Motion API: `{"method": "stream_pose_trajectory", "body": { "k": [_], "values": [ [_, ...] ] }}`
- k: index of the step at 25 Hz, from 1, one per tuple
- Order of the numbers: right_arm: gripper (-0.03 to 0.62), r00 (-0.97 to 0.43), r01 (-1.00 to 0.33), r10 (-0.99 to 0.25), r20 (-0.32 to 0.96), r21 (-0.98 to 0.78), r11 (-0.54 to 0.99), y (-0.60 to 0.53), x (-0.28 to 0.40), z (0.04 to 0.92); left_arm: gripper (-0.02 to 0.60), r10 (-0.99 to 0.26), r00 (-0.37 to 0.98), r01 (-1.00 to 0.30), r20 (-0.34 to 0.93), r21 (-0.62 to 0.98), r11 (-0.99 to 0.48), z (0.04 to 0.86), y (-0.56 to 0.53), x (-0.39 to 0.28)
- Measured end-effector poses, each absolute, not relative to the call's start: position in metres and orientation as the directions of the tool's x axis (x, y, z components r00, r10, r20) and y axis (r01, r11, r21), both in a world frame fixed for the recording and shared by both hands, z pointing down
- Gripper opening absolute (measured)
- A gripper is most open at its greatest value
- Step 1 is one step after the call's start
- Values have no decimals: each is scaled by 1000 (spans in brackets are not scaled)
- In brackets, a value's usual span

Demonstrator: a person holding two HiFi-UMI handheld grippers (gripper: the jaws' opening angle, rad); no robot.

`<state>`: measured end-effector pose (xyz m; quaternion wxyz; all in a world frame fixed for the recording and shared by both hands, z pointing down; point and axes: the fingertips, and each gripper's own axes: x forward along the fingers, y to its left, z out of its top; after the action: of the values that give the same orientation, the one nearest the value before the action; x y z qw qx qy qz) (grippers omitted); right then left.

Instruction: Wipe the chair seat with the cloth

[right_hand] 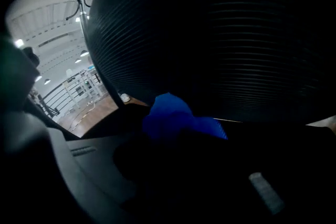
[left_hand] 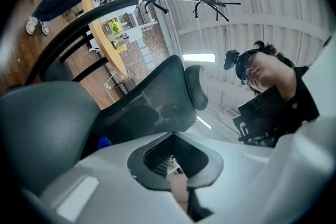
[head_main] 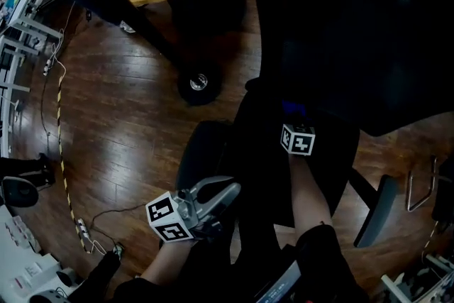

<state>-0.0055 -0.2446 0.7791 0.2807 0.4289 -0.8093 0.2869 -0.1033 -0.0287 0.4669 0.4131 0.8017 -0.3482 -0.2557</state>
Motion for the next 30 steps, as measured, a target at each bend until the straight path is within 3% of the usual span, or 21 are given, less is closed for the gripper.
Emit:
{"method": "stream_pose_trajectory", "body": {
  "k": [8,12,18,23,26,30],
  "values": [
    [61,-238,-968,-650,721,-123,219,-256,206,756,0,-680,728,-308,-87,845,-438,481,-41,-63],
    [61,-199,-979,-677,709,-108,175,-251,258,754,0,-673,736,-307,-78,847,-434,483,-52,-48],
    [61,-243,-970,-673,698,-158,185,-251,258,748,0,-658,749,-304,-75,844,-442,481,-57,-38],
    [61,-378,-912,-723,578,-366,184,-246,243,726,0,-678,730,-308,-82,847,-434,477,-51,-47],
    [61,-504,-815,-732,459,-533,227,-228,191,705,0,-693,715,-312,-92,845,-435,468,-47,-51],
    [61,-684,-681,-622,381,-640,357,-203,75,697,0,-720,685,-329,-107,837,-437,459,-45,-65]
  ]
}}
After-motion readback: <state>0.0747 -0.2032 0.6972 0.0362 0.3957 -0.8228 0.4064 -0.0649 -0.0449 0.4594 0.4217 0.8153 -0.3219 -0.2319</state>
